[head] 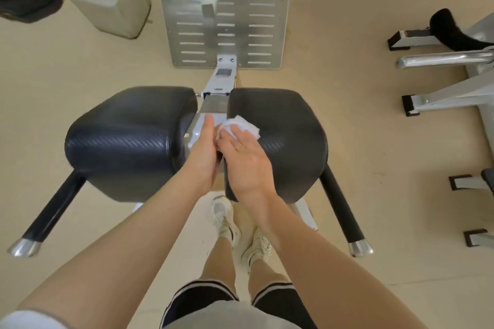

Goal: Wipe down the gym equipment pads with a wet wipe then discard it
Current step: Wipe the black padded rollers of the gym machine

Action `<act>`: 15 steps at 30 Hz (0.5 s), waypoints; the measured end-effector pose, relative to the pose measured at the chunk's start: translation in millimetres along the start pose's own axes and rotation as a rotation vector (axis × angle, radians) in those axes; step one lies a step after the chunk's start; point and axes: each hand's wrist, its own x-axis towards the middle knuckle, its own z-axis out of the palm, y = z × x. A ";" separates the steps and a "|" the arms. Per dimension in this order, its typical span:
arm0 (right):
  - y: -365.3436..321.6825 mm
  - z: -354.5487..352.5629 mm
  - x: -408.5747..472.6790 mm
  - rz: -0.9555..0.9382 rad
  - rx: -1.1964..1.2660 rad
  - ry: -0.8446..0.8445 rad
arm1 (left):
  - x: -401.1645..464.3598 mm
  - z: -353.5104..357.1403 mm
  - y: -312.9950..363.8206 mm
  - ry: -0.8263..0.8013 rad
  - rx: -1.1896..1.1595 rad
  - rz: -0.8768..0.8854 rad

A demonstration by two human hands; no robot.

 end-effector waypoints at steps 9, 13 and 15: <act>89.8 -60.4 -29.7 0.047 -0.203 0.285 | -29.7 15.4 -27.4 0.063 0.063 0.092; 92.5 -64.0 -35.2 0.167 -0.155 0.301 | -30.7 20.6 -32.6 0.144 0.070 0.033; 64.5 -50.3 -29.8 0.058 0.012 0.254 | -25.7 16.8 -34.1 0.129 0.055 0.095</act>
